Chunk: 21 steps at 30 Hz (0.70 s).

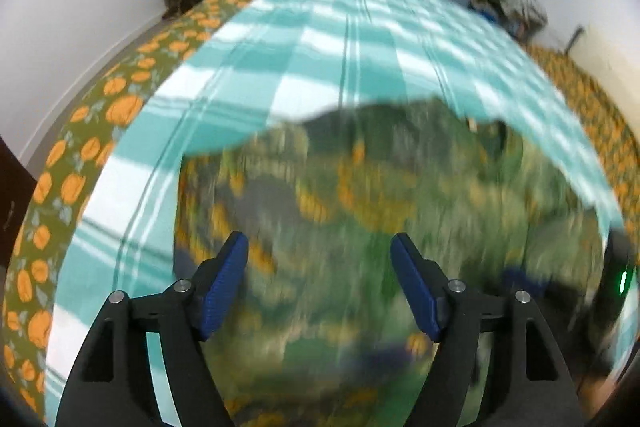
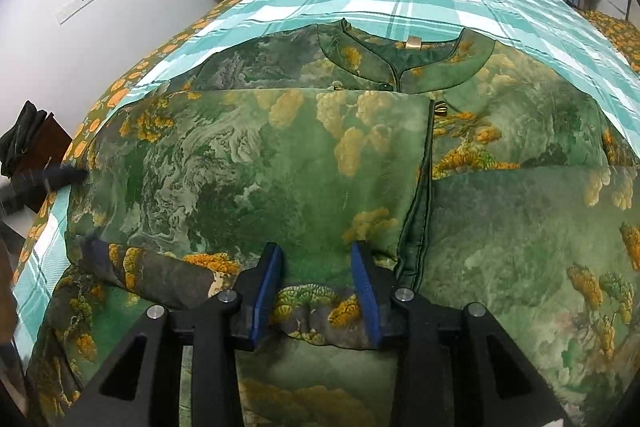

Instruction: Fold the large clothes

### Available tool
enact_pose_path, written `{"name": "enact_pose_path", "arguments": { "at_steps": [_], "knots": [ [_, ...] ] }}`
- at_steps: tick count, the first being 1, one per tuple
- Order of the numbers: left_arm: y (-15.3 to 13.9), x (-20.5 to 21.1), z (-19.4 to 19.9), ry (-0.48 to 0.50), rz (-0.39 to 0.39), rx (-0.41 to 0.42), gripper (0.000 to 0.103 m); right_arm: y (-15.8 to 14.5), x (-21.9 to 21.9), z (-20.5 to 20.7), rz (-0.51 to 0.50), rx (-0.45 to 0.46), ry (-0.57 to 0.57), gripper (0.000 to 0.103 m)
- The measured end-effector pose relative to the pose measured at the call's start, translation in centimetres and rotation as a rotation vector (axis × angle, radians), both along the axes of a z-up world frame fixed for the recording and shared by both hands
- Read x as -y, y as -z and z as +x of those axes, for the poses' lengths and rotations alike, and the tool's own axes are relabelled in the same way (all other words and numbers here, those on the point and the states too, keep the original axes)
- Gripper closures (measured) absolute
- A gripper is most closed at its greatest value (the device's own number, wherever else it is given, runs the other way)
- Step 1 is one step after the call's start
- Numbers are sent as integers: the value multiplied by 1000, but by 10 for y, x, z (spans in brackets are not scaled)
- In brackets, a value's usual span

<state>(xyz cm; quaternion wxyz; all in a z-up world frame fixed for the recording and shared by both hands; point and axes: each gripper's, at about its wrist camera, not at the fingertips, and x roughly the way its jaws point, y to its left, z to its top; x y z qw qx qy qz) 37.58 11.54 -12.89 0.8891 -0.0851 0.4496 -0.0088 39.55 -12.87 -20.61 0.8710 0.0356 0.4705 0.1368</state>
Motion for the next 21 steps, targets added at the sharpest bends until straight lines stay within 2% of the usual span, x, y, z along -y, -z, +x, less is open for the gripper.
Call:
{"name": "enact_pose_path", "arguments": {
  "at_steps": [2,6,10,17,21],
  "knots": [
    [6,0,19,-28,7,12,28,1,1,1,3,3,0,67],
    [43,-4,46,-76,38,-19,25,1,2,-1,11,5,0,67],
    [81,-9,48,-43,68,-28,17,1,2,-2,13,13,-1,67],
    [88,-11,50,-27,64,-27,16,2,0,-5,0,24,-4,67],
    [83,-7,49,-17,96,-37,16,1,-1,-5,-10,26,-5,67]
  ]
}}
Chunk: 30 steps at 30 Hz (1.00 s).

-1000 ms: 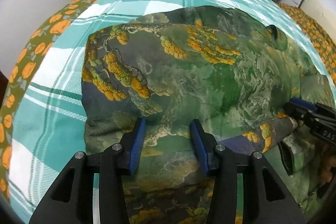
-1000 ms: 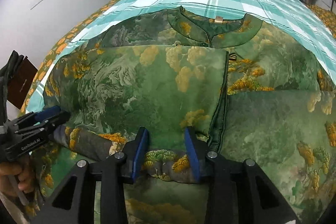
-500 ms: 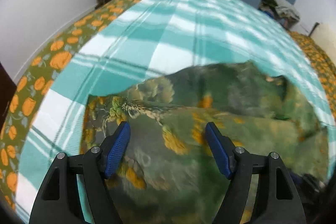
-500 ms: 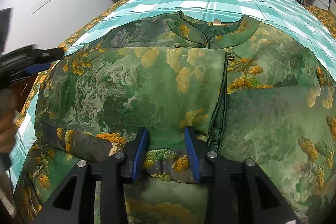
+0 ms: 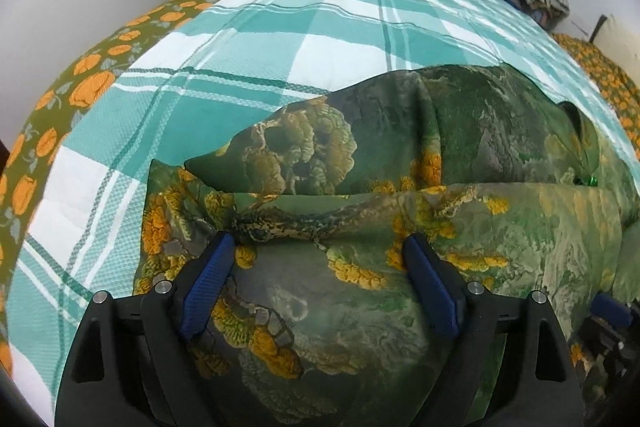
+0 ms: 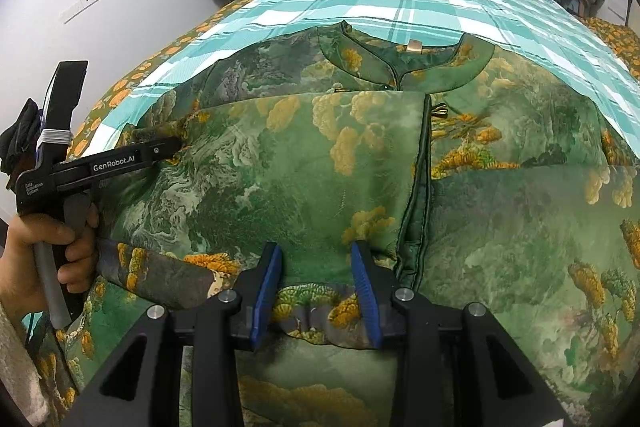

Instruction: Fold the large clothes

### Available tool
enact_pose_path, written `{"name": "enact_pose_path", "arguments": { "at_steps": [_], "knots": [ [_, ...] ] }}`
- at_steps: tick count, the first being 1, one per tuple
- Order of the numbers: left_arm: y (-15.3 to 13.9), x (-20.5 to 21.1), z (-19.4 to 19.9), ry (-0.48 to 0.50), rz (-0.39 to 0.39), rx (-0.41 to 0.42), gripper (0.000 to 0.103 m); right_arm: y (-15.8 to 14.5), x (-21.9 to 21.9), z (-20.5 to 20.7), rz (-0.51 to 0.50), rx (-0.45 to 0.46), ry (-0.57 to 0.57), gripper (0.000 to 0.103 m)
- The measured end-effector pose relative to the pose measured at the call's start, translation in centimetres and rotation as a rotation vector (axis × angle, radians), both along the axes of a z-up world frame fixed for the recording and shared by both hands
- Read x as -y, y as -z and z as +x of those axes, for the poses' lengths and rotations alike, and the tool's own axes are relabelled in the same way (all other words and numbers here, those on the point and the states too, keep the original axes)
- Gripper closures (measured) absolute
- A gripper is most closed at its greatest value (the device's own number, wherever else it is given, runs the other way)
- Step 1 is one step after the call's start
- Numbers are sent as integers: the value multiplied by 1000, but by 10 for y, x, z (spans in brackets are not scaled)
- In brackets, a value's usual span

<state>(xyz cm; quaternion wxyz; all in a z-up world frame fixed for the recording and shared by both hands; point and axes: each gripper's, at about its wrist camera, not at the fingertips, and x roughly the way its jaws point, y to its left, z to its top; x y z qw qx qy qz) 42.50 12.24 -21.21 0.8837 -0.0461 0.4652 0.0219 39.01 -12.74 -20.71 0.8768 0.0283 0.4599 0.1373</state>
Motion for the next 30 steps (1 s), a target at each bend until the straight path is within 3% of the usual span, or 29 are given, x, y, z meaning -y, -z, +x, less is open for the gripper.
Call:
{"name": "enact_pose_path", "arguments": {
  "at_steps": [6,10,14,19,23,27,30],
  "knots": [
    [-29,4,-43,65,43,2,15,-21,5,-10,16,-6,1,65],
    [-48,8,-101,147,42,1,14,-53,19,-50,0,22,11,61],
    [-58,17,-172,192,16,-14,13,-66,41,-106,-26,31,2,59],
    [-51,35,-241,226,-26,-62,12,-51,82,-189,-77,-38,53,59],
    [-41,52,-280,249,-10,-82,9,-38,101,-241,-132,-58,107,59],
    [-27,60,-290,225,31,-73,2,-26,109,-274,-108,-64,147,48],
    [-22,66,-288,205,62,-80,1,-17,107,-282,-122,-52,166,47]
  ]
}}
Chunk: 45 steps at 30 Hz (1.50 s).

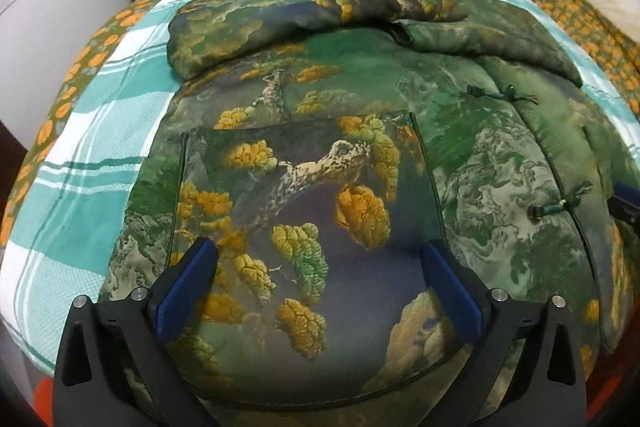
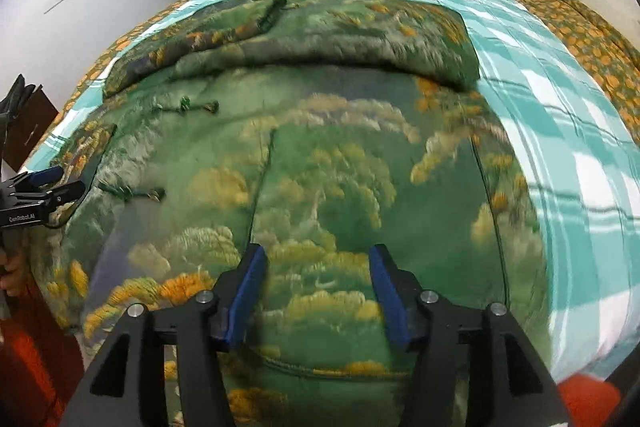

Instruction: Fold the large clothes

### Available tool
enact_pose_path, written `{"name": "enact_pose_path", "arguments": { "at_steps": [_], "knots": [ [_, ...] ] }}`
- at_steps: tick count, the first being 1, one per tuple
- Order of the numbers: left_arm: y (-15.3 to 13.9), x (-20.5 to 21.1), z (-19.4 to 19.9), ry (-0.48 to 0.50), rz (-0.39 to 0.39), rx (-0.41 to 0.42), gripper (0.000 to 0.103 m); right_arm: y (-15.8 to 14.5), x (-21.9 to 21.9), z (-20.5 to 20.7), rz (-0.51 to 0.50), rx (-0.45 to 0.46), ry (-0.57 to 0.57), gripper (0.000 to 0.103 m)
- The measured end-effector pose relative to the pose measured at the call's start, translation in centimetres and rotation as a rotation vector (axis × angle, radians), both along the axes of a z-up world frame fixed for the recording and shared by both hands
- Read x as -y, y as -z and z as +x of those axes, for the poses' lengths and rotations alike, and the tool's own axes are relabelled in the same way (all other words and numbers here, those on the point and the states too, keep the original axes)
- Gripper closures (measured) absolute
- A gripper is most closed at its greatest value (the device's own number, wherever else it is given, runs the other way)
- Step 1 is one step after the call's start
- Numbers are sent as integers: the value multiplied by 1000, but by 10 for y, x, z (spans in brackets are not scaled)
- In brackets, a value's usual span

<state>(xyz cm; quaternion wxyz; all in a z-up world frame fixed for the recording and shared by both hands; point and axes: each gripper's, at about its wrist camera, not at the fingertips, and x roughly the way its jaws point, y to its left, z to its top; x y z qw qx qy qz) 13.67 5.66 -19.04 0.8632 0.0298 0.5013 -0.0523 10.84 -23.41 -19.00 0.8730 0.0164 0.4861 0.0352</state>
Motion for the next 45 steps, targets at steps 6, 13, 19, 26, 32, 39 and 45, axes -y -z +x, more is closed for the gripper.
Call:
{"name": "enact_pose_path", "arguments": {
  "at_steps": [6,13,19,26,32,39,45],
  "knots": [
    [0,-5,0,-5,-19,-7,1,6,0,-1,-3,19,2,46],
    [-2,-4,-10,-17,-7,-16,1,6,1,-6,-2,37,7,45],
    [-8,-4,-26,-17,2,-34,1,6,0,-4,-8,19,10,45],
    [-22,-4,-47,-7,-44,-52,1,1,0,-5,-5,11,11,45],
    [-42,-9,-65,-5,-98,-43,1,-13,8,-13,28,26,28,45],
    [-72,-90,-62,-188,-222,14,1,-69,93,-34,41,135,153,45],
    [-37,-137,-54,-281,-344,-110,1,-44,145,-56,-40,-80,135,44]
  ]
}}
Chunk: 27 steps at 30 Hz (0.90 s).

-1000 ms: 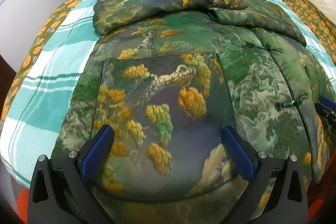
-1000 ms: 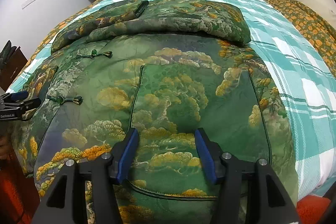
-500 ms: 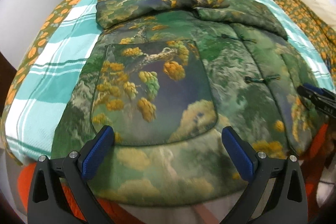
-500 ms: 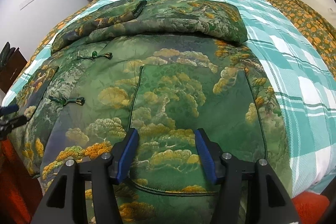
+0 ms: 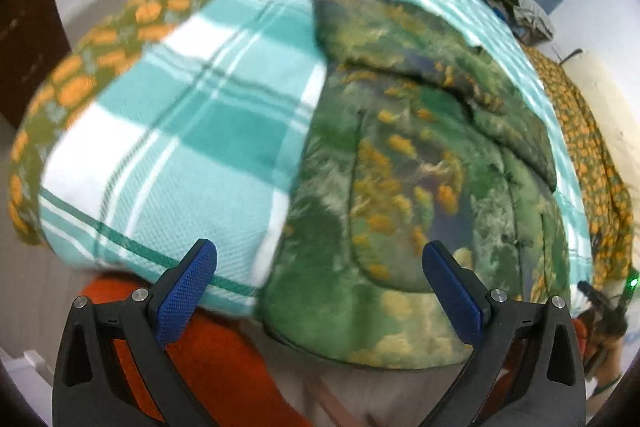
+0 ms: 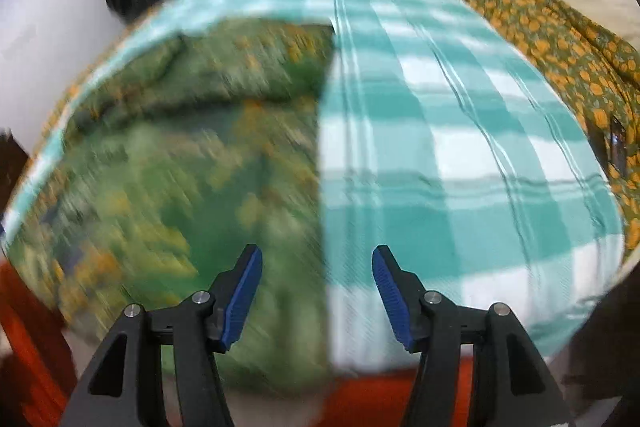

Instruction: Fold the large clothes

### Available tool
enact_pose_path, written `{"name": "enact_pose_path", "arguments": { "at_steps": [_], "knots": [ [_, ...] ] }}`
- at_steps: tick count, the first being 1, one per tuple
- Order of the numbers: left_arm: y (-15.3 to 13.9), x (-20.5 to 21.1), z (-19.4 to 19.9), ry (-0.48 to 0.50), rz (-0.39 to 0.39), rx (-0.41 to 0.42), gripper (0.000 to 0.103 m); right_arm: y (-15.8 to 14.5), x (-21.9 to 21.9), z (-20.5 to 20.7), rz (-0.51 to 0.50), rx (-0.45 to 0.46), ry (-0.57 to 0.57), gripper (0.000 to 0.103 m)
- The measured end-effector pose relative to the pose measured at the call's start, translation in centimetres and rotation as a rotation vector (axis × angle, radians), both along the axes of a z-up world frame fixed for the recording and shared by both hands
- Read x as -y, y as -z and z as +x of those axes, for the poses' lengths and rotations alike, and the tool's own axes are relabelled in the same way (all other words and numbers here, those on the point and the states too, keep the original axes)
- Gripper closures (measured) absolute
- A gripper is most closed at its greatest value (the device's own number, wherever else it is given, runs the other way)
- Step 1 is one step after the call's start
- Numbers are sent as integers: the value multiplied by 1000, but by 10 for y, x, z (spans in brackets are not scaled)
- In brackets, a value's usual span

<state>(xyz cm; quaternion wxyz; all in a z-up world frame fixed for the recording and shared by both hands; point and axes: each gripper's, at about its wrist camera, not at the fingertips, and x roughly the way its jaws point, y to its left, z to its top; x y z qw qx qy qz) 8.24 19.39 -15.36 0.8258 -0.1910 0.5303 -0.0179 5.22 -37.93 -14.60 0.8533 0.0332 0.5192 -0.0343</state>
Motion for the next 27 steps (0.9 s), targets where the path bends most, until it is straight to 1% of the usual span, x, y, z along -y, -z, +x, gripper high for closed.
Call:
{"name": "enact_pose_path", "arguments": {
  "at_steps": [2,4,5,8,10,13,15,16,17,18,19,20,21,23,27],
  "knots": [
    [13,3,3,27,2,-33,1,7,7,-7,36,-36,-9,44],
    [21,7,6,38,26,-41,1,15,15,-9,114,-71,5,44],
    [25,11,9,45,37,-48,1,19,18,-10,133,-80,13,44],
    [27,21,12,82,54,-53,1,32,25,-4,197,-121,29,44],
    [26,28,10,124,58,-57,1,42,25,3,278,-151,13,44],
    [25,38,3,186,30,-72,5,51,15,8,353,-192,-31,44],
    [24,43,-1,199,43,-85,16,50,4,10,398,-188,-88,44],
    [25,45,-2,201,73,-92,21,48,-1,10,397,-189,-106,44],
    [25,44,-2,200,91,-103,31,47,-6,10,382,-191,-120,51],
    [25,43,-2,196,92,-113,46,47,-12,11,349,-192,-137,61],
    [24,40,-3,187,86,-125,56,45,-15,11,328,-188,-140,78],
    [23,38,-4,179,84,-133,76,43,-16,11,318,-182,-132,84],
    [19,34,-5,174,73,-132,83,39,-16,10,326,-174,-116,86],
    [9,28,-5,167,37,-119,90,27,-17,8,329,-145,-106,89],
    [-13,31,-7,169,16,-68,93,7,-14,10,350,-97,-92,90]
  ]
}}
